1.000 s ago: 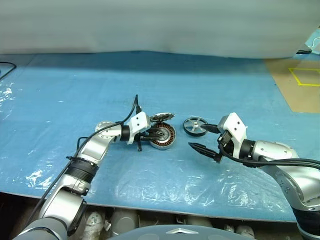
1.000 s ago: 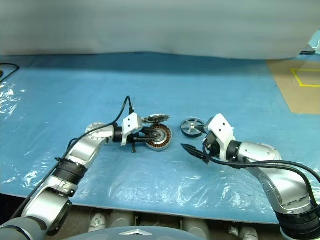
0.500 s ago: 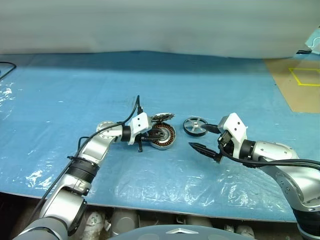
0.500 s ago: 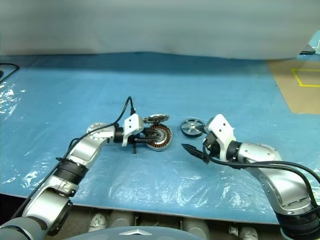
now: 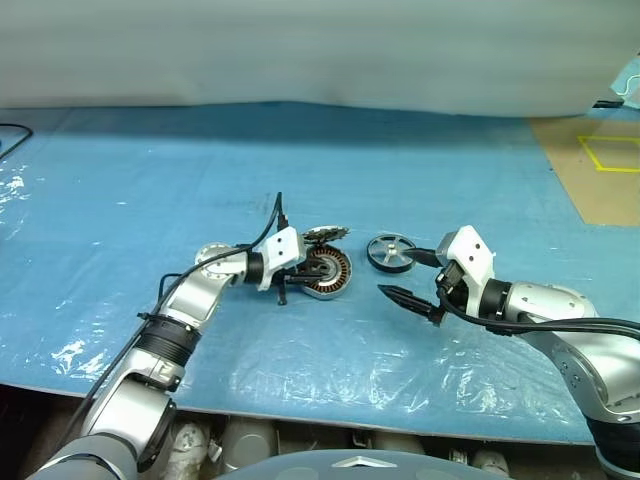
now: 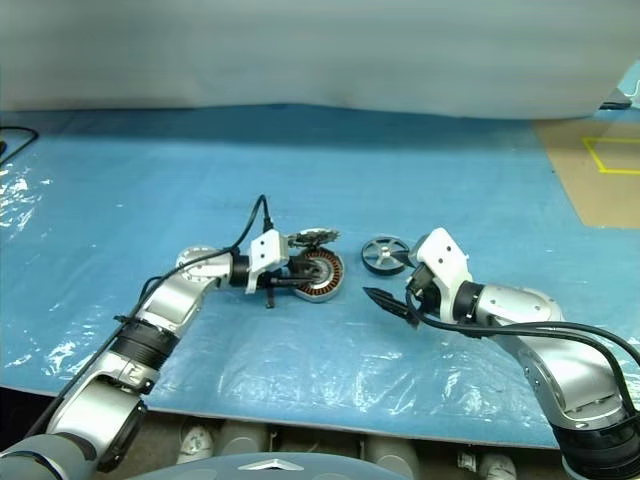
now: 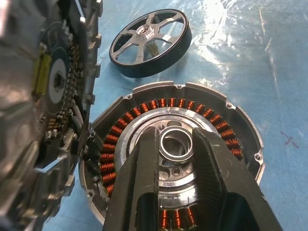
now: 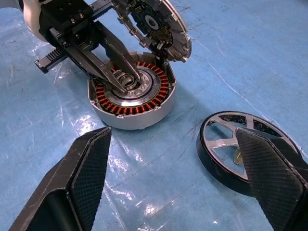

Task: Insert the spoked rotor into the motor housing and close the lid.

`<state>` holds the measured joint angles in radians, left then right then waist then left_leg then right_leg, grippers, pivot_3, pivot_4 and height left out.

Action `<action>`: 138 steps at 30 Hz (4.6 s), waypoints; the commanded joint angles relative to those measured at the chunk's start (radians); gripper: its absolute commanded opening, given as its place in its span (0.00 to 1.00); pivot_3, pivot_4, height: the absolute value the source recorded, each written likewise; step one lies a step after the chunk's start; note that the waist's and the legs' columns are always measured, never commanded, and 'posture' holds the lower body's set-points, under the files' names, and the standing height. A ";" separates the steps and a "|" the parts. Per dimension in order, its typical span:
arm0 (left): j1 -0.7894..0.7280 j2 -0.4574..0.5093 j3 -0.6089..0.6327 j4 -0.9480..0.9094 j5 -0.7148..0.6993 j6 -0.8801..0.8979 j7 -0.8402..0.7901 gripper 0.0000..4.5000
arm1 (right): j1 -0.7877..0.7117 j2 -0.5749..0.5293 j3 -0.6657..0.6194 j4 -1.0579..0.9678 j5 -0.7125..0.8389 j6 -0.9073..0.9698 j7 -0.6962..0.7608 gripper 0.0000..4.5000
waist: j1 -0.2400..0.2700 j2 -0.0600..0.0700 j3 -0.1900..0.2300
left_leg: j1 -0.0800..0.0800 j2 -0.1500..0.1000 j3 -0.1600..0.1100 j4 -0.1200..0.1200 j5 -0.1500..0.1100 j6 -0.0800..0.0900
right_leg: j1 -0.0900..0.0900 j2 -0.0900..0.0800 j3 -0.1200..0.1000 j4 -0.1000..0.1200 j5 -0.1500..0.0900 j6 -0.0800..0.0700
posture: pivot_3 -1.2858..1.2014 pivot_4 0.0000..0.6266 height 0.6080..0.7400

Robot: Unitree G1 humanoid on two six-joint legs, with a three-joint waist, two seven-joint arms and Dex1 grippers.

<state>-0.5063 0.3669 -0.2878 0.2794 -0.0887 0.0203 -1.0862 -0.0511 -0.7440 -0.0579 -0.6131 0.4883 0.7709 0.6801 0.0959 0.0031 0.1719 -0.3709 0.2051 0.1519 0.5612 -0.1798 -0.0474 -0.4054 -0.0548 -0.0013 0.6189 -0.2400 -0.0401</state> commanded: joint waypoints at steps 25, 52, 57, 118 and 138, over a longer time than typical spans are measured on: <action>-0.012 0.004 -0.015 0.021 0.017 -0.008 -0.011 0.16 | 0.000 -0.012 -0.005 -0.036 -0.019 -0.023 -0.005 0.96 | 0.000 0.000 0.000 | 0.000 0.000 0.000 0.000 0.000 0.000 | 0.000 0.000 0.000 0.000 0.000 0.000 | 0.52 0.24 1.00; 0.180 0.127 0.143 -0.317 -0.326 0.204 -0.145 0.61 | -0.071 -0.007 0.017 -0.002 0.034 -0.035 0.079 0.58 | -0.003 0.000 0.000 | -0.001 0.000 0.000 0.000 0.000 0.000 | -0.001 0.000 0.000 0.000 0.000 0.001 | 0.52 0.24 1.00; 0.226 0.171 0.192 -0.293 -0.343 0.218 -0.135 0.61 | -0.174 0.031 0.146 0.110 -0.031 -0.076 0.106 0.19 | -0.004 0.000 0.000 | 0.000 0.000 0.000 0.000 0.000 0.000 | -0.001 0.000 0.000 0.000 0.000 0.001 | 0.52 0.24 1.00; 0.246 0.130 0.201 -0.252 -0.270 0.120 -0.022 0.01 | -0.459 0.259 0.577 0.754 -0.619 -0.572 0.249 0.00 | -0.028 -0.002 -0.001 | 0.003 0.001 0.000 0.002 0.000 0.000 | 0.003 0.000 -0.001 0.003 0.000 0.000 | 0.52 0.24 1.00; 0.239 0.126 0.201 -0.265 -0.280 0.135 -0.034 0.01 | -0.467 0.318 0.310 0.528 -0.249 -0.209 0.304 0.00 | -0.027 -0.005 -0.003 | -0.001 0.001 0.000 0.000 0.000 0.000 | -0.002 0.001 -0.002 0.003 0.000 -0.001 | 0.52 0.24 1.00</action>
<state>-0.2563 0.4910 -0.0925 0.0376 -0.3532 0.1612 -1.1095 -0.5184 -0.4077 0.2782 -0.0279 0.2198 0.5680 0.9792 0.0692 -0.0014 0.1685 -0.3719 0.2061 0.1523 0.5616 -0.1797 -0.0473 -0.4069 -0.0543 -0.0028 0.6219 -0.2397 -0.0409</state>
